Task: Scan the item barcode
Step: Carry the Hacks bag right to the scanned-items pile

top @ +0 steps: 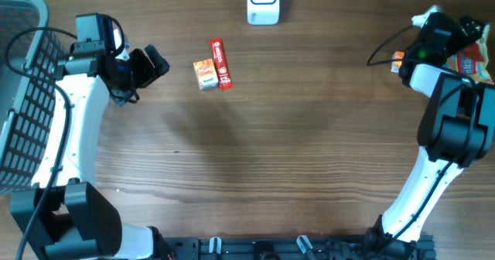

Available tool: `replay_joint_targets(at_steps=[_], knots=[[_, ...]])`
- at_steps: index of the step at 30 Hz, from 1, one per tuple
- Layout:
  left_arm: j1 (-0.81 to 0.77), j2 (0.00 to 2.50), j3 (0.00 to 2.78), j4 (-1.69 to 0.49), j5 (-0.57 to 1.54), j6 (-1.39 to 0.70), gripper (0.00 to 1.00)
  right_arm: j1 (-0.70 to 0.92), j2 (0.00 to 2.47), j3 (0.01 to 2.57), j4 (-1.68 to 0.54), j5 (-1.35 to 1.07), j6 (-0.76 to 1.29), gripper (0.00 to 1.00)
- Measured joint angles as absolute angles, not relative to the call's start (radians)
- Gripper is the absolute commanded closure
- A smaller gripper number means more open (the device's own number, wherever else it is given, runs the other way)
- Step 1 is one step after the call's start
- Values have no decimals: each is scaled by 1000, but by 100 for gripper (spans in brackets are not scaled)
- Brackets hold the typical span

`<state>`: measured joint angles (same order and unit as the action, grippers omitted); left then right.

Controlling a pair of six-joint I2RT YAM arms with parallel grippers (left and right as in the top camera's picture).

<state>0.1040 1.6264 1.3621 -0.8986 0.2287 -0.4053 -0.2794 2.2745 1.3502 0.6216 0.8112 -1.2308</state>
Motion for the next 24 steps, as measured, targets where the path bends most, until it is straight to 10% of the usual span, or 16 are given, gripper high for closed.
replay_joint_targets(at_steps=[12,24], knots=[[104,1626,1362,-899,229,-405,0,-281,2112,1351,6,659,-819,0],[104,1626,1362,-898,228,-405,0,-320,1973,1351,-164,375,-424,0]])
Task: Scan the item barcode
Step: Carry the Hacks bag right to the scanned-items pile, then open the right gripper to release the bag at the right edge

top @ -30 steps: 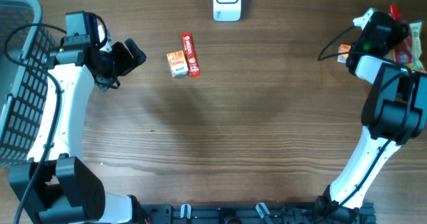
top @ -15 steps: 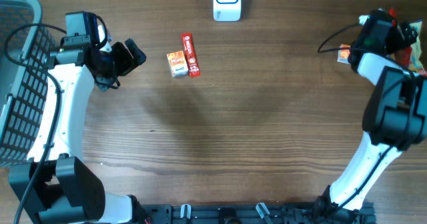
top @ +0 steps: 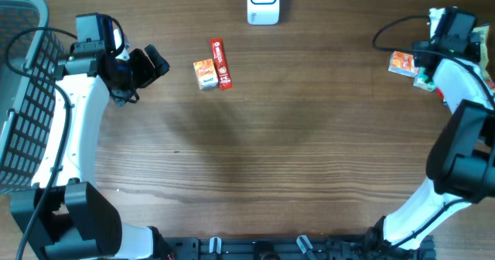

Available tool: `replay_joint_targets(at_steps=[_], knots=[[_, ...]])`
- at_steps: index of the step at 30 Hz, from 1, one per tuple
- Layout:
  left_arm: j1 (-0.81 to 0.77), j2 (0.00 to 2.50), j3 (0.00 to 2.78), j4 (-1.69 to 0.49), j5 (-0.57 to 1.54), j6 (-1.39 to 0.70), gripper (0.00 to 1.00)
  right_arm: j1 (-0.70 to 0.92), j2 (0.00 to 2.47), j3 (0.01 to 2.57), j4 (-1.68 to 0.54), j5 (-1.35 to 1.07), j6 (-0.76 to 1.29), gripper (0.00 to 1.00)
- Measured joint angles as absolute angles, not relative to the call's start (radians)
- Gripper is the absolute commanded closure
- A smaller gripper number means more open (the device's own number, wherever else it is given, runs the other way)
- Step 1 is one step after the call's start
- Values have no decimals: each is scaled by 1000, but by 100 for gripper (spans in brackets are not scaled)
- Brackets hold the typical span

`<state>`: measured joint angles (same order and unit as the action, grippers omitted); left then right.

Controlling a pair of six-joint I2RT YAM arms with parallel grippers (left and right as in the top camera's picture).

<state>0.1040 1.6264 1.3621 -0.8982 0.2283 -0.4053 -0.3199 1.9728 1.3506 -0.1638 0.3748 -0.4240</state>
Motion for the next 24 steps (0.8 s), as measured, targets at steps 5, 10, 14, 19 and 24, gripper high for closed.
replay_joint_targets(at_steps=[5,10,14,19,24], knots=[[104,1626,1362,-899,228,-405,0,-405,1940,1351,-219,243,-253,0],[104,1626,1362,-899,228,-405,0,-498,1926,1351,-252,136,-109,0],[104,1626,1362,-899,229,-405,0,-542,1895,1351,-234,12,-20,0],[104,1626,1362,-899,229,-405,0,-555,1818,1351,-157,-166,43,0],[104,1626,1362,-899,228,-405,0,-554,1745,1351,-146,-210,60,0]])
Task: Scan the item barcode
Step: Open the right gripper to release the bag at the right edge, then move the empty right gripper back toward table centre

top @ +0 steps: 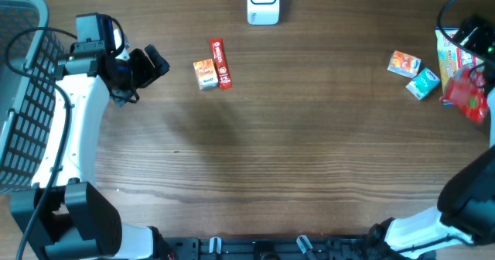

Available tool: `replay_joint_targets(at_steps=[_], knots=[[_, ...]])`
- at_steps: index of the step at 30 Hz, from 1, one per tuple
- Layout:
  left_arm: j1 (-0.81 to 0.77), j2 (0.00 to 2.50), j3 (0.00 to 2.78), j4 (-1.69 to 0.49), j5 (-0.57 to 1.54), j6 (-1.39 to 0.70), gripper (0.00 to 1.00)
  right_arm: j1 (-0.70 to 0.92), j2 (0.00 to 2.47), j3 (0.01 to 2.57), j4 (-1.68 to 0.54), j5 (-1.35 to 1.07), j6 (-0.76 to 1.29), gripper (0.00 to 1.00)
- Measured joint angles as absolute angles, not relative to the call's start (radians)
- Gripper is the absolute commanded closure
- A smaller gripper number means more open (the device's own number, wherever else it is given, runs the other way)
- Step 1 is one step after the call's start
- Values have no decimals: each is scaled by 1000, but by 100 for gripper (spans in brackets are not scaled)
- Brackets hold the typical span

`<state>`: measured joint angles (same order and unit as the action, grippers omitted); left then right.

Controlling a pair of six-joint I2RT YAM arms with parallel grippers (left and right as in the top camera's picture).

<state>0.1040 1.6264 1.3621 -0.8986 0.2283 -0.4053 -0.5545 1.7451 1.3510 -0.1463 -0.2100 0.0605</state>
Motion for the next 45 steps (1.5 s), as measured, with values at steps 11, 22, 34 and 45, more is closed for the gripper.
replay_joint_targets(at_steps=[11,22,34,45], knots=[[104,1626,1362,-899,228,-405,0,-555,1699,1351,-99,-358,147,0],[104,1626,1362,-898,228,-405,0,-546,1567,1351,-182,-846,273,0],[104,1626,1362,-899,229,-405,0,-182,1551,1321,-514,-1002,221,0],[104,1626,1362,-898,229,-405,0,246,1669,1263,-470,-500,377,0]])
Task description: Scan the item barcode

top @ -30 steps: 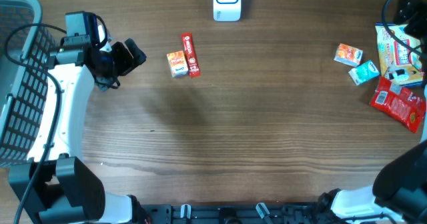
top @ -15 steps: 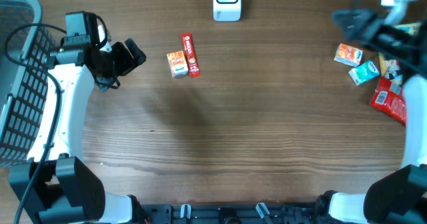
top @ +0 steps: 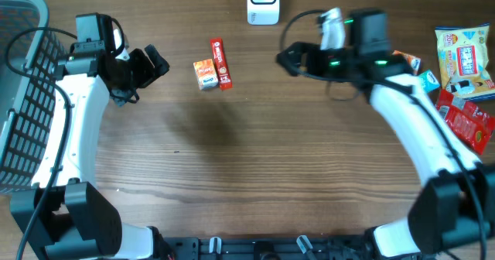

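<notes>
The white barcode scanner (top: 263, 3) stands at the table's far edge. A small orange box (top: 204, 74) and a red stick pack (top: 222, 63) lie side by side left of centre. Just left of them my left gripper (top: 151, 65) hangs open and empty, pointing right. My right gripper (top: 285, 58) reaches in from the right, below and right of the scanner, pointing left. Nothing shows in it, and its jaws are too dark to read.
A dark wire basket (top: 23, 97) stands at the left edge. At the right lie an orange box (top: 407, 59) partly under my right arm, a teal box (top: 430, 80), a yellow snack bag (top: 464, 55) and a red bag (top: 472, 121).
My right arm was almost out of view at the far right edge. Now it stretches across to the middle, its gripper near the scanner. The left arm and the items by it are unchanged.
My right gripper was first over the pile of items at the right. It then stood further right, with the orange box uncovered, then nearly off the table's edge, with the teal box showing too. Now it is near the scanner. The left arm stayed still throughout.
</notes>
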Available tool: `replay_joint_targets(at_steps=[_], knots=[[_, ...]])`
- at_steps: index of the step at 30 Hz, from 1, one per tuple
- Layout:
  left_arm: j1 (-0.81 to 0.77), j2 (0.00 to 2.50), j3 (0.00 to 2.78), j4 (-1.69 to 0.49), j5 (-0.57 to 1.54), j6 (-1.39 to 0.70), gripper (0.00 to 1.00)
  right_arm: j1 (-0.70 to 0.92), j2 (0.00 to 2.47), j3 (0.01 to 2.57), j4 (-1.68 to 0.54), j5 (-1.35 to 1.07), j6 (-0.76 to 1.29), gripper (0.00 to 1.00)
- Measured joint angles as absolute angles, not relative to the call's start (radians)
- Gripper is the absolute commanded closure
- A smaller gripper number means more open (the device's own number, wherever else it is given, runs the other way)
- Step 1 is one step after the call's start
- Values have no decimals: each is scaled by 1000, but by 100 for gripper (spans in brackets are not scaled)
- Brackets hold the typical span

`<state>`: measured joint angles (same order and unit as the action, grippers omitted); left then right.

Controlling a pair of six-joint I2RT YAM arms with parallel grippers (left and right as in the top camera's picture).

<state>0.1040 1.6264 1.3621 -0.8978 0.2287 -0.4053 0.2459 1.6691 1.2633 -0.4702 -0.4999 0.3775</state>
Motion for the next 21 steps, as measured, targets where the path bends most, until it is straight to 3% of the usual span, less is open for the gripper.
replay_joint_targets(at_steps=[7,14,21], knots=[[104,1626,1362,-899,233,-405,0,389,1783,1261,-436,-326,493,0],[81,1628,1362,-825,395,-405,0,407,1827,1261,-432,-284,517,0],[-88,1723,1362,-716,383,-405,0,407,1827,1261,-429,-276,520,0]])
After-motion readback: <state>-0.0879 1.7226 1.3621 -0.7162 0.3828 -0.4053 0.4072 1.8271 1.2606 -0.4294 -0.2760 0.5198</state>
